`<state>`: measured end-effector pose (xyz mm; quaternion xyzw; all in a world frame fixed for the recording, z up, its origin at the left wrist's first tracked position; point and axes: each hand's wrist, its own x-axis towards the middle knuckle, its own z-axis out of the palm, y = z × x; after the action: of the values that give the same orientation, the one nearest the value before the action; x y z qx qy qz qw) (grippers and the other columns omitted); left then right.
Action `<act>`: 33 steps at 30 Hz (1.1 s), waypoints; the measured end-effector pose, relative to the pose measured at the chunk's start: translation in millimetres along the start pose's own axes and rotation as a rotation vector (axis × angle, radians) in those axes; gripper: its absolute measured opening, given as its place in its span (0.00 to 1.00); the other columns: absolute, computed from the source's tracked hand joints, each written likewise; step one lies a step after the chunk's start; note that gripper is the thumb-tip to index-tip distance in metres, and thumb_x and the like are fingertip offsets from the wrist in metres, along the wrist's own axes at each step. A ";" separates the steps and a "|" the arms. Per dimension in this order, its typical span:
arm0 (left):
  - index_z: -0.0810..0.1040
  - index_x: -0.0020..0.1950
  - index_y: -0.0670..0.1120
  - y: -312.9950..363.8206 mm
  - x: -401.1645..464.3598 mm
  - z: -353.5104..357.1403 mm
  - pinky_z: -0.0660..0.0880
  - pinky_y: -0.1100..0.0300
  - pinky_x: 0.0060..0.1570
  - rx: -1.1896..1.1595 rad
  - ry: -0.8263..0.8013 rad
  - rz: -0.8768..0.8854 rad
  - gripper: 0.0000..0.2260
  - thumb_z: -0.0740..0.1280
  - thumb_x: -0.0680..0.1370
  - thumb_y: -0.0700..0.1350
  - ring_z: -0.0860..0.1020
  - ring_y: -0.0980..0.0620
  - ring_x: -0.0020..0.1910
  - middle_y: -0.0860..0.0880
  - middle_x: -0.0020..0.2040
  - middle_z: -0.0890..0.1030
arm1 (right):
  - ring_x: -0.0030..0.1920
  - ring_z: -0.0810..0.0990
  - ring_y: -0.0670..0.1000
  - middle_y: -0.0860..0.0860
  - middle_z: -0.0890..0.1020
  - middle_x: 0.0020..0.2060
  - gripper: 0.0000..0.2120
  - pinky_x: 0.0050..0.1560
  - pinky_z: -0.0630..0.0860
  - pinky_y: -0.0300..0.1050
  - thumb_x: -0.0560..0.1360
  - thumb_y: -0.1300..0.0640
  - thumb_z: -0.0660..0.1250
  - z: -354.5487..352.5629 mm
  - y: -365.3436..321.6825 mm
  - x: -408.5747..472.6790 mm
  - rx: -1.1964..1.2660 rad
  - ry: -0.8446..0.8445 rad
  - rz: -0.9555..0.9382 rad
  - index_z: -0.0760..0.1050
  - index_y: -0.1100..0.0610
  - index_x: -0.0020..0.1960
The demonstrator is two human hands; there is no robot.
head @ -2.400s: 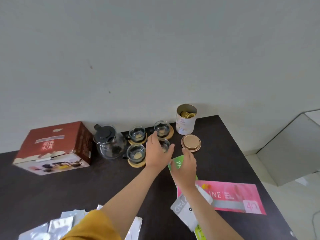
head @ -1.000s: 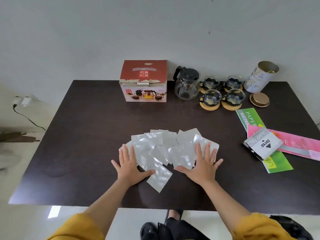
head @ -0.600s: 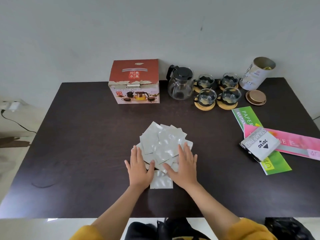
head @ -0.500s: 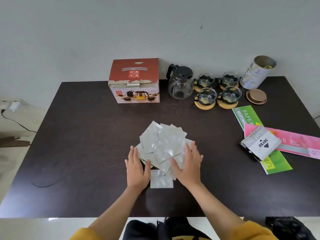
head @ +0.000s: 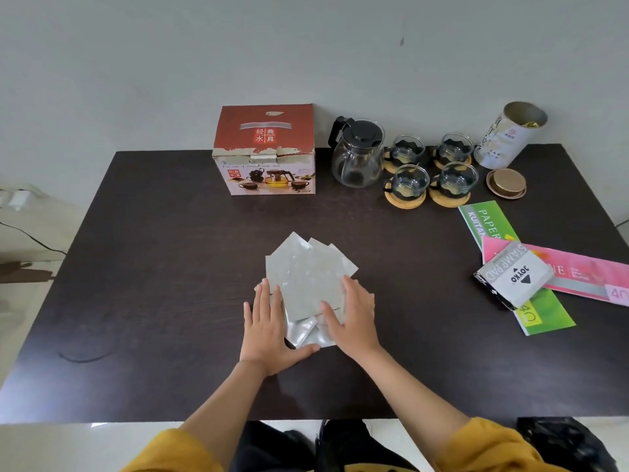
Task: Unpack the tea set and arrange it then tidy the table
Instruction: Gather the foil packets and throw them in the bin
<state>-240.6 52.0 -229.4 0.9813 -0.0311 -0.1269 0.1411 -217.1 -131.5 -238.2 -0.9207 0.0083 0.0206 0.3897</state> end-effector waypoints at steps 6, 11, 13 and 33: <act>0.34 0.76 0.43 1.7 -0.4 -3.4 0.36 0.45 0.72 -0.055 0.019 -0.030 0.62 0.55 0.58 0.82 0.32 0.48 0.75 0.45 0.77 0.35 | 0.72 0.63 0.58 0.55 0.66 0.72 0.36 0.72 0.60 0.58 0.74 0.38 0.60 -16.3 -6.0 33.4 -0.002 0.100 0.061 0.62 0.58 0.74; 0.28 0.73 0.50 1.8 -0.9 -4.8 0.36 0.44 0.72 -0.076 0.034 -0.044 0.61 0.57 0.58 0.82 0.32 0.49 0.75 0.47 0.77 0.33 | 0.78 0.46 0.54 0.49 0.51 0.78 0.39 0.73 0.38 0.64 0.76 0.39 0.62 -16.4 -18.7 85.2 -0.102 -0.164 0.158 0.49 0.53 0.79; 0.29 0.73 0.55 1.2 -0.3 -4.2 0.36 0.44 0.71 -0.087 0.040 -0.030 0.58 0.58 0.59 0.81 0.32 0.49 0.75 0.49 0.77 0.33 | 0.78 0.44 0.51 0.47 0.52 0.78 0.38 0.72 0.35 0.63 0.76 0.39 0.61 -9.4 -23.0 85.4 -0.101 -0.209 0.141 0.50 0.52 0.78; 0.39 0.76 0.43 2.8 1.6 -8.6 0.38 0.42 0.71 -0.037 -0.038 -0.066 0.65 0.56 0.55 0.84 0.31 0.48 0.74 0.44 0.77 0.37 | 0.75 0.56 0.55 0.49 0.62 0.75 0.30 0.74 0.48 0.65 0.76 0.45 0.64 13.7 -66.0 118.3 -0.199 -0.434 -0.117 0.62 0.52 0.75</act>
<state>-236.9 51.5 -221.0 0.9764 0.0008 -0.1508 0.1544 -97.3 -75.7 -205.6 -0.9274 -0.1310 0.1962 0.2903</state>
